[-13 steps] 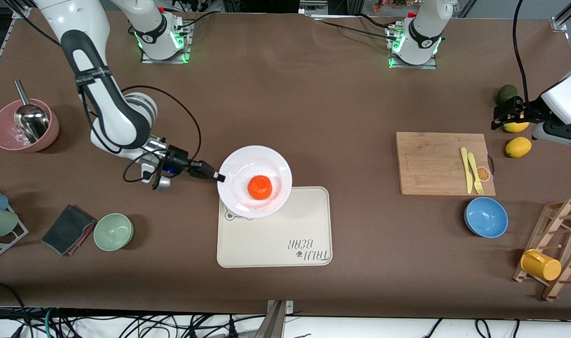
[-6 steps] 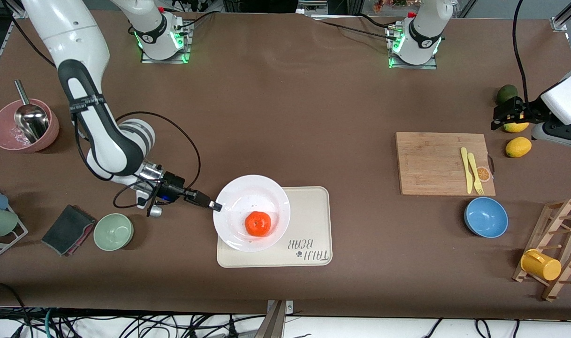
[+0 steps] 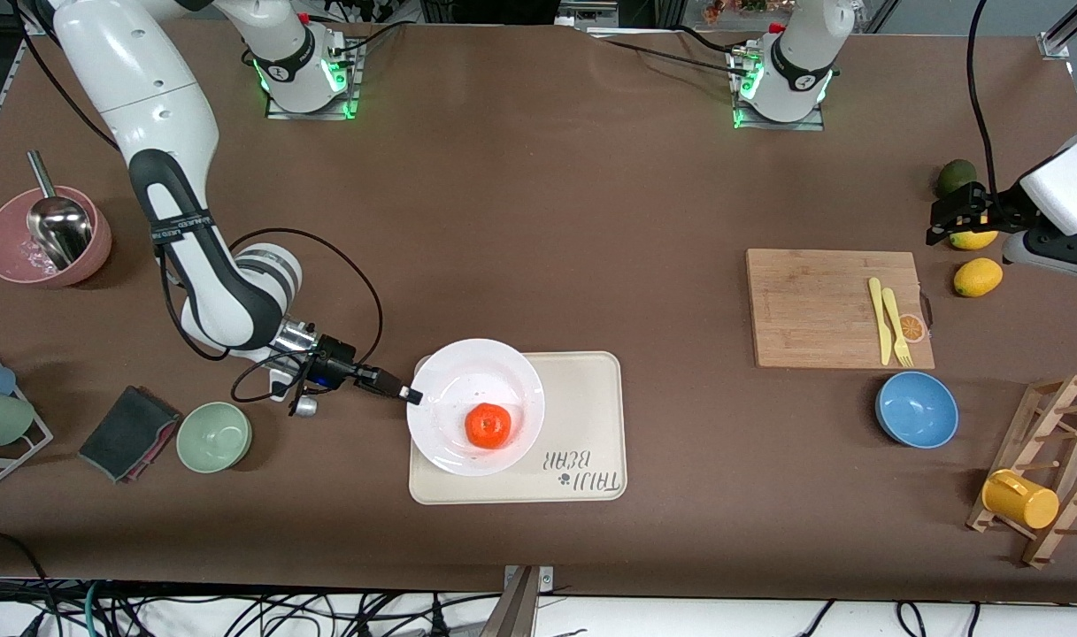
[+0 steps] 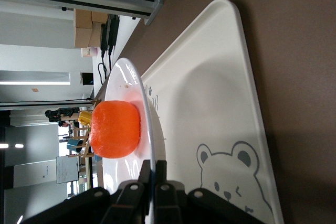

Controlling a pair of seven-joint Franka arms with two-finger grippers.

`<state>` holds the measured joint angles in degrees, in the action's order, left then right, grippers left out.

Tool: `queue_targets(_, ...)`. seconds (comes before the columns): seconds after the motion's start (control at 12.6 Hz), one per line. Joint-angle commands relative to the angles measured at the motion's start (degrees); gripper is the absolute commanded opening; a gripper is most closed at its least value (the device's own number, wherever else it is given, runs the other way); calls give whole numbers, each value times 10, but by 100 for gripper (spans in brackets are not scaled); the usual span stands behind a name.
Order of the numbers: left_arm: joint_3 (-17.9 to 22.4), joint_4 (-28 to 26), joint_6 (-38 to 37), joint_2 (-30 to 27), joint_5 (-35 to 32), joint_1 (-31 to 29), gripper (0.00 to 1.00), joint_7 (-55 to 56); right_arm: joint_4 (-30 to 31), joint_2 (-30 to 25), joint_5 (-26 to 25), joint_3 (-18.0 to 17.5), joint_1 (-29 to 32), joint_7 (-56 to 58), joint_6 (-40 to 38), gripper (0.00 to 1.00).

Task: Place orange and plate with both arms
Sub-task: 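Move the plate with the right gripper onto the bear tray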

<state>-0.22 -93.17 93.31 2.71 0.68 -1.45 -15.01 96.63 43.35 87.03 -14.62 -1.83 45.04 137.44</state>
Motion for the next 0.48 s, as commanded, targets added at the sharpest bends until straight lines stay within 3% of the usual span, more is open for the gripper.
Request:
queue_targets(0.0, -2, 4, -5, 0, -12, -3, 100, -13, -19, 30, 1, -2, -5, 30, 0, 0)
queue_targets(0.4, -2, 4, -5, 0, -12, -3, 100, -13, -30, 60, -4, -2, -8, 41, 0, 0)
